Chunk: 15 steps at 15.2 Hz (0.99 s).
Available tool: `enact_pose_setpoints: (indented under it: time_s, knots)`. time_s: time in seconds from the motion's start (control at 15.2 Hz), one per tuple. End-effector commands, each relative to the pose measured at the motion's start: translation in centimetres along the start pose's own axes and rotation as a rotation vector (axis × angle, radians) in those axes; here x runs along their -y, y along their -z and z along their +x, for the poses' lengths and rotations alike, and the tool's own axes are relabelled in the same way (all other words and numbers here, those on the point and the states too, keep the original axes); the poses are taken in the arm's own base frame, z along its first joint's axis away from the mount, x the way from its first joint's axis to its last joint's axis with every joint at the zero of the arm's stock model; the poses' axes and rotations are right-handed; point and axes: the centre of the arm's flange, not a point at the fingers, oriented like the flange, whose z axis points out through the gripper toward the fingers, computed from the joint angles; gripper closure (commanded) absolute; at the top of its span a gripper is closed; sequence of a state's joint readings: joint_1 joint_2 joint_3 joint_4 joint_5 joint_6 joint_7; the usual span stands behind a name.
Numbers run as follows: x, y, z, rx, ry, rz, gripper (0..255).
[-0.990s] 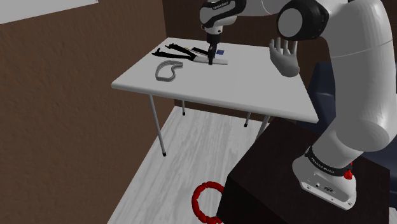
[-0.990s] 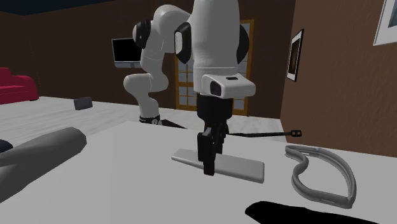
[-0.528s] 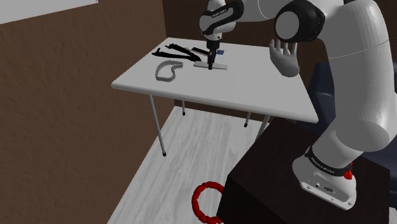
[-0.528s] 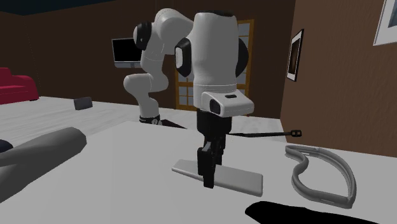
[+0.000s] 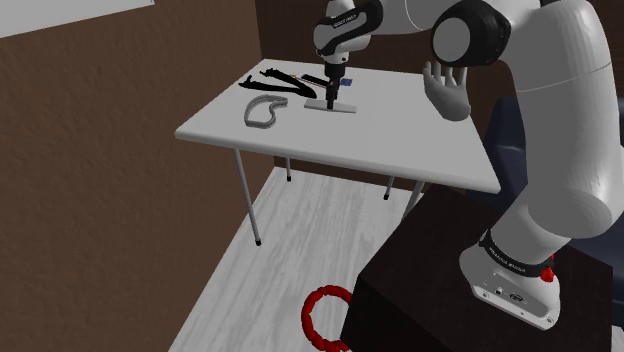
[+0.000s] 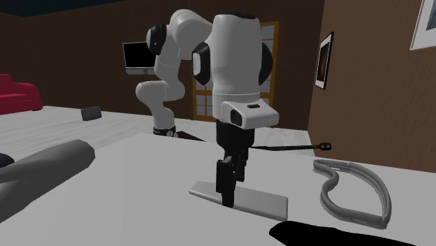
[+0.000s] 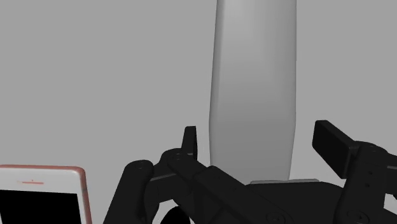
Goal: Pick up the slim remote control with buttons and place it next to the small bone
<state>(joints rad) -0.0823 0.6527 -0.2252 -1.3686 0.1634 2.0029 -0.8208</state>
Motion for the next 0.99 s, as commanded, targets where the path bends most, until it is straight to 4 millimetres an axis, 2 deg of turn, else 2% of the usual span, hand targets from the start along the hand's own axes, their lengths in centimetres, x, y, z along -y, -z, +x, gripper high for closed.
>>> enact_pose_setpoints:
  time_s: [0.0,0.13,0.4,0.92]
  knots:
    - [0.0,0.0,0.0,0.0,0.0,0.0,0]
    - [0.0,0.0,0.0,0.0,0.0,0.0,0]
    - [0.0,5.0,0.0,0.0,0.0,0.0,0]
    - [0.0,5.0,0.0,0.0,0.0,0.0,0]
